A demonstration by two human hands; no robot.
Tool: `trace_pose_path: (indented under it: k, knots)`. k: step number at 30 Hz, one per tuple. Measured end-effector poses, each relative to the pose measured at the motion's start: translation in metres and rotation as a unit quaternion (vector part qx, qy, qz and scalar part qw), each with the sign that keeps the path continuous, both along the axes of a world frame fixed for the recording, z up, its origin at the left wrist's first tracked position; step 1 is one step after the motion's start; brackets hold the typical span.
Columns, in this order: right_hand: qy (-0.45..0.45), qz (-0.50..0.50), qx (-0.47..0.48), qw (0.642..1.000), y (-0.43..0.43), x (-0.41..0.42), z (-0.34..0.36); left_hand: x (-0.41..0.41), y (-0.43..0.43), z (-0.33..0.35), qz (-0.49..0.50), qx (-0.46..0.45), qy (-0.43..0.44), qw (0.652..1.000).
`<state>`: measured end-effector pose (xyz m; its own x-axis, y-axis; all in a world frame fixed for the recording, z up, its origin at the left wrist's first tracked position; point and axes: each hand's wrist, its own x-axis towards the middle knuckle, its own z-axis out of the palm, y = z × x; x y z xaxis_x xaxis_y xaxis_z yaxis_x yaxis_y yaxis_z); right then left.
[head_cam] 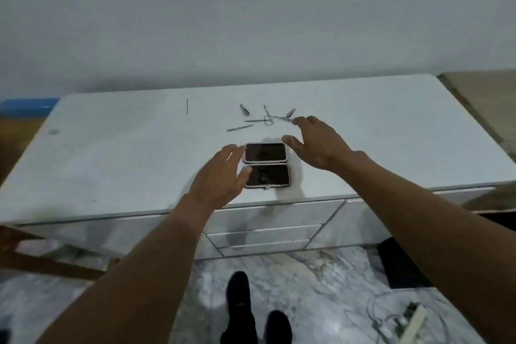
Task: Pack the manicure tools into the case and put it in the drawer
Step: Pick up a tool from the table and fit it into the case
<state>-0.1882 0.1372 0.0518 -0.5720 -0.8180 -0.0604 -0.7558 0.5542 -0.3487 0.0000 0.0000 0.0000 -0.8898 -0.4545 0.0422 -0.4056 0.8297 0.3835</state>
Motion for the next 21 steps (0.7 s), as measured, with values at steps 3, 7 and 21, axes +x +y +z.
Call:
trace_pose_path:
  k: [3, 7, 21]
  knots:
    - [0.001, -0.006, 0.012, 1.000, -0.006, -0.001, -0.011, 0.000, -0.005, -0.015, 0.011, 0.006, -0.010, 1.000]
    - [-0.009, -0.003, 0.033, 0.999, -0.019, 0.004, -0.026, 0.000, -0.009, -0.031, -0.014, -0.008, -0.026, 1.000]
    - [-0.003, -0.012, 0.035, 0.999, -0.115, -0.013, -0.029, 0.003, -0.028, -0.050, -0.009, -0.018, 0.002, 1.000]
